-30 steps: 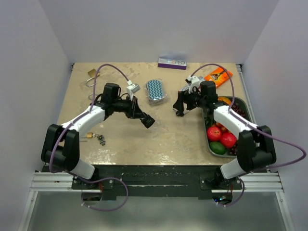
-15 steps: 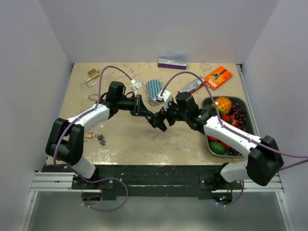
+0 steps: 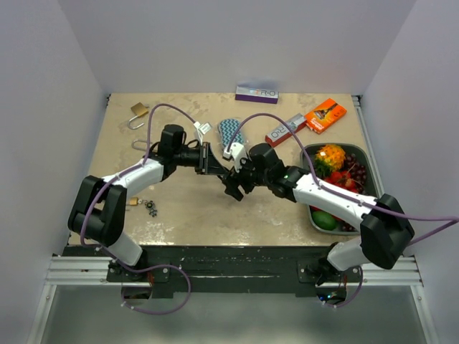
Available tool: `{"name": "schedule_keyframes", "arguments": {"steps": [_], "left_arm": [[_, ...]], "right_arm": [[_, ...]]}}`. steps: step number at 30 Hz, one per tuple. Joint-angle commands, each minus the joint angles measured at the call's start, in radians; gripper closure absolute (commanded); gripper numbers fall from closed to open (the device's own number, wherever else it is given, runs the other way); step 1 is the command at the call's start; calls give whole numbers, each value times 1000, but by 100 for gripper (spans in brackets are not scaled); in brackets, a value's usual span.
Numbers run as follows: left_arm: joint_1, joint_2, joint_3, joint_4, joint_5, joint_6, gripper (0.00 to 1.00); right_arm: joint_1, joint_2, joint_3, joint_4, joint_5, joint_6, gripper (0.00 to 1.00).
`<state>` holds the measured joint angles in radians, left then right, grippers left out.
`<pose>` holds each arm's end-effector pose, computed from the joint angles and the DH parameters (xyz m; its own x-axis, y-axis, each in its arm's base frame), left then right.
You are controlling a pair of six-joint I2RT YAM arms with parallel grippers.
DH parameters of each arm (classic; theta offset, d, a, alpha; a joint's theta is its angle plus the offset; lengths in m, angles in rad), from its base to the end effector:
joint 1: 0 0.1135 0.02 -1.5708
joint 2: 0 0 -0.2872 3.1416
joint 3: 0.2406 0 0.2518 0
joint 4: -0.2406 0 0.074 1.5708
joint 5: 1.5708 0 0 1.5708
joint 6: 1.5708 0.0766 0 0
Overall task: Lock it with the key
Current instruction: Place the lock at the center of the board.
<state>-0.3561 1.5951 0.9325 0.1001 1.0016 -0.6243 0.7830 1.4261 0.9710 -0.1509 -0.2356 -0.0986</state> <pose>0.3095 -0.1840 0.2360 -0.9058 0.0008 -0.4238 0.4022 0.3170 -0.8590 0.2331 0.2572 0.2595 -0.3209 -0.4544 -0.8310 -0.8577 0.5116 0.0514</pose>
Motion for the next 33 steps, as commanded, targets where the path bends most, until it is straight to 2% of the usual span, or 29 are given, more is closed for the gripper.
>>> {"name": "schedule_keyframes", "arguments": {"steps": [1,3,6,9,11,12,13,14,15,16,18,20,21,24,25,28,33], "left_arm": [[-4,-46,-1,112,66,-74,100],[-4,-47,-1,112,68,-78,100],[-4,-44,-6,130,69,-94,100],[-4,-43,-6,136,74,-98,100],[-4,-44,-6,138,77,-101,100],[-4,-44,-8,141,78,-104,100],[-4,-46,-8,142,80,-104,99],[-3,-49,-12,142,77,-103,93],[8,-53,-14,141,72,-100,76],[20,-66,-17,138,54,-97,68],[84,-80,-14,124,34,-78,33],[152,-106,0,118,11,-72,17],[223,-118,9,113,0,-65,1],[339,-178,51,46,-55,21,1],[353,-204,67,-50,-125,90,1],[382,-250,115,-192,-211,204,1],[396,-322,8,-165,-225,202,1]], "right_arm": [[15,8,52,42,67,-6,32],[16,13,61,39,71,-10,35],[24,22,71,33,70,-26,32],[25,27,71,36,68,-32,40],[27,28,74,36,65,-33,54],[27,30,74,33,61,-33,76],[27,28,77,28,53,-33,87],[27,28,80,22,53,-29,96],[27,25,81,4,53,-21,100],[25,22,81,-4,50,-6,100],[7,14,75,-21,58,35,100],[-25,13,60,-33,52,77,100],[-68,13,52,-42,44,129,100],[-151,59,41,-71,32,221,100],[-160,91,47,-79,35,240,100],[-175,137,64,-79,70,312,100],[-176,195,48,64,140,341,100]]}}
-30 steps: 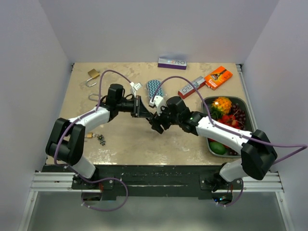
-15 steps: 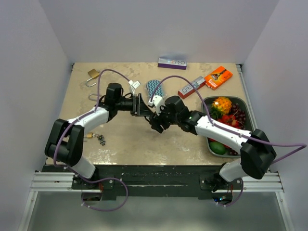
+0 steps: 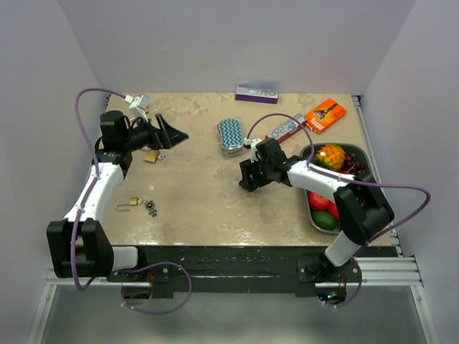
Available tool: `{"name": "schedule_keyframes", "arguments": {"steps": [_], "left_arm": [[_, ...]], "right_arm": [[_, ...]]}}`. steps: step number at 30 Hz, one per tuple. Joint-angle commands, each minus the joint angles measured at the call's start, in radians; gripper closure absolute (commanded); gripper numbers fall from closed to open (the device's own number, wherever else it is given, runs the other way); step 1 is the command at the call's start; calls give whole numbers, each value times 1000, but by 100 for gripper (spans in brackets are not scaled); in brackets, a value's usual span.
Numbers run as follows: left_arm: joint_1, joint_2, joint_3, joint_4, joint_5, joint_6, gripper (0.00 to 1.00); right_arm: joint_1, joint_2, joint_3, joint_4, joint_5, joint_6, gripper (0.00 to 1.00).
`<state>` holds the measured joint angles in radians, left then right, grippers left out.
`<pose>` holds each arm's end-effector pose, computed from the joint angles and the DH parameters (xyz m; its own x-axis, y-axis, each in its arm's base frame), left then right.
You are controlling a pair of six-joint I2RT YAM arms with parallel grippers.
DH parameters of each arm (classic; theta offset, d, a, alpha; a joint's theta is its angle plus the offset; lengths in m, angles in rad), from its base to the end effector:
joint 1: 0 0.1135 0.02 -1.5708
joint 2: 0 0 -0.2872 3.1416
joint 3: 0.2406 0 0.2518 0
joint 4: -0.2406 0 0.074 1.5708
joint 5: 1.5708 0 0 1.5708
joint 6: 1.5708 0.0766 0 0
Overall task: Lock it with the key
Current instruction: Place the lock at the center of the board.
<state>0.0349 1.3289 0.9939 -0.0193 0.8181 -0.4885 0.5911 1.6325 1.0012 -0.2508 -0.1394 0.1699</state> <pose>0.3222 -0.0447 0.3248 -0.6160 -0.3425 -0.7094 0.4203 0.6187 -0.6637 0.2978 0.2127 0.1886 -0.7376 -0.2933 -0.6082 -0.5078 0.8347 0.2132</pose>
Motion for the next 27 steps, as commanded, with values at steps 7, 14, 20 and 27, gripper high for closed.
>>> {"name": "schedule_keyframes", "arguments": {"steps": [7,14,20,27], "left_arm": [[25,-79,-104,-33,-48,48,1],[40,-57,-97,-5,-53,21,1],[43,-59,-90,-30,-60,45,1],[48,-66,-41,-145,-115,134,1]], "right_arm": [[22,70,49,232,199,112,100],[58,182,183,55,435,272,100],[72,217,198,38,448,396,100],[78,231,188,31,391,476,90]]}}
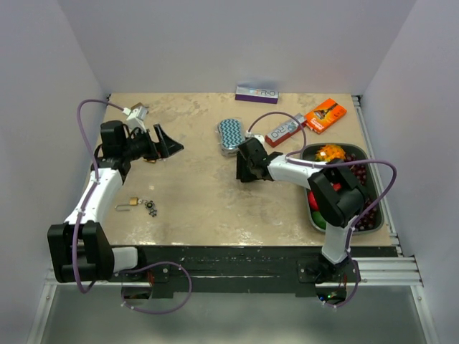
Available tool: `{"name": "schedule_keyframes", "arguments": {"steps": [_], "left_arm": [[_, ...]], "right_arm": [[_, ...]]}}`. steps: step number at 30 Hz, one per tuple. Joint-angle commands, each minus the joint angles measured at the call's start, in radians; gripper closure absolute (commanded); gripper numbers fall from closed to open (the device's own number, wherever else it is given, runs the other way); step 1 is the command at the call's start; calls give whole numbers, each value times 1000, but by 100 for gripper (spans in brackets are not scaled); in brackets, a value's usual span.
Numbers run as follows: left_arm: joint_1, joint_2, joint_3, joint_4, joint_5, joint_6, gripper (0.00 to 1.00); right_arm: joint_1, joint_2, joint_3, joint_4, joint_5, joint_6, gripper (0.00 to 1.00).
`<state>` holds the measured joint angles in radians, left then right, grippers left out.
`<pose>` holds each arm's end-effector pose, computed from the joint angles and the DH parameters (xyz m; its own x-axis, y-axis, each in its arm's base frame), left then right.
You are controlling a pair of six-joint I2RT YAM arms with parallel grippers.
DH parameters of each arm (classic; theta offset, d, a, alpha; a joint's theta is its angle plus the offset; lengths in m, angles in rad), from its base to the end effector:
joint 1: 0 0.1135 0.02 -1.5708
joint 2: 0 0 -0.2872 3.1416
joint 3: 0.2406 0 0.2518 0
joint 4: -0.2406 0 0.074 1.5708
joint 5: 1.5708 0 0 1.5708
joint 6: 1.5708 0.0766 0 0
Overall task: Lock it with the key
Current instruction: Place the lock at the center of the board.
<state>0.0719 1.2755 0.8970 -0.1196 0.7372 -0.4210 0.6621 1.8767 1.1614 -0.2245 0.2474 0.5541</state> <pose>0.3036 -0.0298 0.2912 -0.6539 -0.3504 -0.6705 0.2943 0.6987 -0.6521 0.3411 0.2421 0.1526 -0.7952 0.0270 -0.6057 -0.0749 0.9870 0.1423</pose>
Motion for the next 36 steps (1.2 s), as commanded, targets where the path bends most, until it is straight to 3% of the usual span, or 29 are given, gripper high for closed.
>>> {"name": "schedule_keyframes", "arguments": {"steps": [1,2,4,7,8,9,10,15,17,20,24,27,30,36], "left_arm": [[12,-15,57,-49,-36,74,1],[11,-16,59,-54,-39,79,1],[11,-15,65,-74,-42,96,1],[12,-19,83,-112,-44,161,1],[12,-25,88,-120,-53,186,1],[12,-43,89,-124,-71,208,1],[14,-50,100,-144,-78,264,1],[17,-41,175,-357,-108,454,1],[37,-42,197,-419,-49,586,1],[61,-42,229,-564,-7,805,1],[92,41,269,-848,-83,1257,1],[135,68,255,-981,-116,1536,1],[155,81,249,-1044,-173,1715,4],[224,185,238,-1079,-323,2008,12]], "right_arm": [[8,-16,24,11,-2,92,82],[7,-19,24,23,3,92,67],[7,-13,30,27,19,87,62],[7,-8,49,16,9,72,38],[7,-16,53,11,-14,67,19],[7,-22,60,8,-26,69,7],[7,-43,61,7,-37,69,1],[7,-96,70,-10,-74,60,1],[7,-141,66,-7,-86,35,1],[7,-224,55,-4,-94,-41,1],[5,-352,41,-27,-106,-213,1],[5,-491,-6,-7,-82,-347,1],[2,-640,-83,37,-106,-437,1],[-12,-752,-123,10,-425,-577,1]]}}
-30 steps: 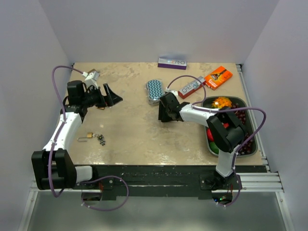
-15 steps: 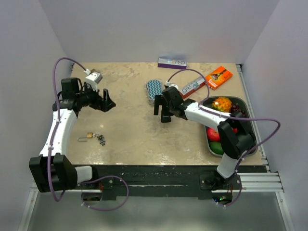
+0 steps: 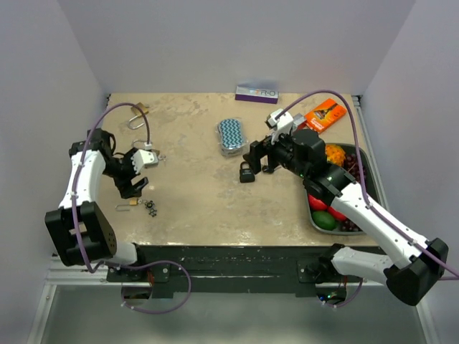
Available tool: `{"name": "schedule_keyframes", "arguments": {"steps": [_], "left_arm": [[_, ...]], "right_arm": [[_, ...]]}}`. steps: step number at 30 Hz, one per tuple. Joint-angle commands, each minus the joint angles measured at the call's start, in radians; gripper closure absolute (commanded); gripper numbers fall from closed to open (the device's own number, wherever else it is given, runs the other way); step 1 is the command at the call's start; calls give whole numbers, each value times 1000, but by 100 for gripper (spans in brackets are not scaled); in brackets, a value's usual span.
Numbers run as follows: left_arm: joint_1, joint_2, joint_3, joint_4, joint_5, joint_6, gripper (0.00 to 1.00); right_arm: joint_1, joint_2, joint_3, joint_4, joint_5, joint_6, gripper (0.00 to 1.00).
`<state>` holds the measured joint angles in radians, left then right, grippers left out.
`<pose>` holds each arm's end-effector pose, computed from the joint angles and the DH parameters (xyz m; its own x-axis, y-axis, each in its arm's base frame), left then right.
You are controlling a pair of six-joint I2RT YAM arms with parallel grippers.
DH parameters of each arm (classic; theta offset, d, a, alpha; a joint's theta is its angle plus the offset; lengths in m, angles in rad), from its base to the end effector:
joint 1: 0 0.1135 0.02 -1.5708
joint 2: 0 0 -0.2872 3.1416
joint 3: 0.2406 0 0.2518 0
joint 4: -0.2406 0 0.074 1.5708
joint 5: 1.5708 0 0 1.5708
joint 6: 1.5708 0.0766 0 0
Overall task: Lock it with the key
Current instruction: Place the lock at the center of the board, then pick up the lock from the center of the board.
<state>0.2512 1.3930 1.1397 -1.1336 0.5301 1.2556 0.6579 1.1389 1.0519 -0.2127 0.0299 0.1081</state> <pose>0.2485 0.0238 0.2552 -0.4139 0.7406 -0.5293 0.8667 0.4985 0.0198 0.2328 0.1770 0.3684 -0.2958 -0.0922 -0.9508 -0.5599 0.8232 0.0943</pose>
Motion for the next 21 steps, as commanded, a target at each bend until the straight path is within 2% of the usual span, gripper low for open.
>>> {"name": "schedule_keyframes", "arguments": {"steps": [1,8,14,21], "left_arm": [[75,81,-11,-51,-125,355,12],[134,161,-64,46,-95,510,17],[137,248,-95,104,-56,605,22],[135,317,-118,164,-78,610,29]], "right_arm": [[-21,-24,-19,-16,-240,-131,1],[-24,-34,-66,-42,-347,-117,1],[-27,57,-14,-117,-499,-93,1],[-30,84,20,-151,-573,-137,1]]}}
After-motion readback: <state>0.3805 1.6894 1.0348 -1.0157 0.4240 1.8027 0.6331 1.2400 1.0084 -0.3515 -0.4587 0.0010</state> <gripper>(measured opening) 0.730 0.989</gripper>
